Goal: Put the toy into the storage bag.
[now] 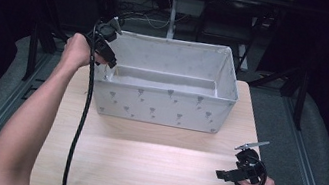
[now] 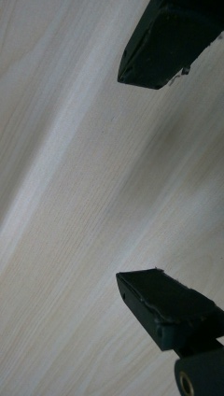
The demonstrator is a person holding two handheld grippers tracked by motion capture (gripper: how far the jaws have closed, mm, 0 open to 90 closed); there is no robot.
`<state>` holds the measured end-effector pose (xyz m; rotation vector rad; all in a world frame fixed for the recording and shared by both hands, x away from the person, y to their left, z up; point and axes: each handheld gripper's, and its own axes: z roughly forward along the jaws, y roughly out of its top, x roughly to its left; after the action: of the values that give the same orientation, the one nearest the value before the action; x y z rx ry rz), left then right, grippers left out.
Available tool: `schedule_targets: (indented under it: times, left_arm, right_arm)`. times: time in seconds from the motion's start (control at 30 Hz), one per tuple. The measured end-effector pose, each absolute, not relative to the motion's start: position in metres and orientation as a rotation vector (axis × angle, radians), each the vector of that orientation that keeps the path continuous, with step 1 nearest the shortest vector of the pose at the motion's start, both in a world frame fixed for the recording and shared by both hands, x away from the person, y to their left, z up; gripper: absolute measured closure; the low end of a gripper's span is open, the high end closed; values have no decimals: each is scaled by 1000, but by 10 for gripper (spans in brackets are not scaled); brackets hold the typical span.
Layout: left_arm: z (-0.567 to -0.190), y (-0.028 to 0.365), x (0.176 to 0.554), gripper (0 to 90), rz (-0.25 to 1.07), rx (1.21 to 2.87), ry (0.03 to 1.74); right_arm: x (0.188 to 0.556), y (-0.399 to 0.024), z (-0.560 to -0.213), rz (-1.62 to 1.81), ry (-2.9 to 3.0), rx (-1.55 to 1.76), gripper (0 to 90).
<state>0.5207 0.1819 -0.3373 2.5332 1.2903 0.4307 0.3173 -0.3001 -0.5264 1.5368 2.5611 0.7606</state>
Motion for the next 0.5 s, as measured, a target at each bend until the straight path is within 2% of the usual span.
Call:
schedule_targets:
  times: [0.23,0.5]
  left_arm:
    - [-321,184,505,207,442,2513,1244]
    - [-305,186,481,105,458,2495,1200]
  right_arm:
    - [317,-300,-526,761,2562,1539,45]
    - [317,-299,-527,754,2567,1538,45]
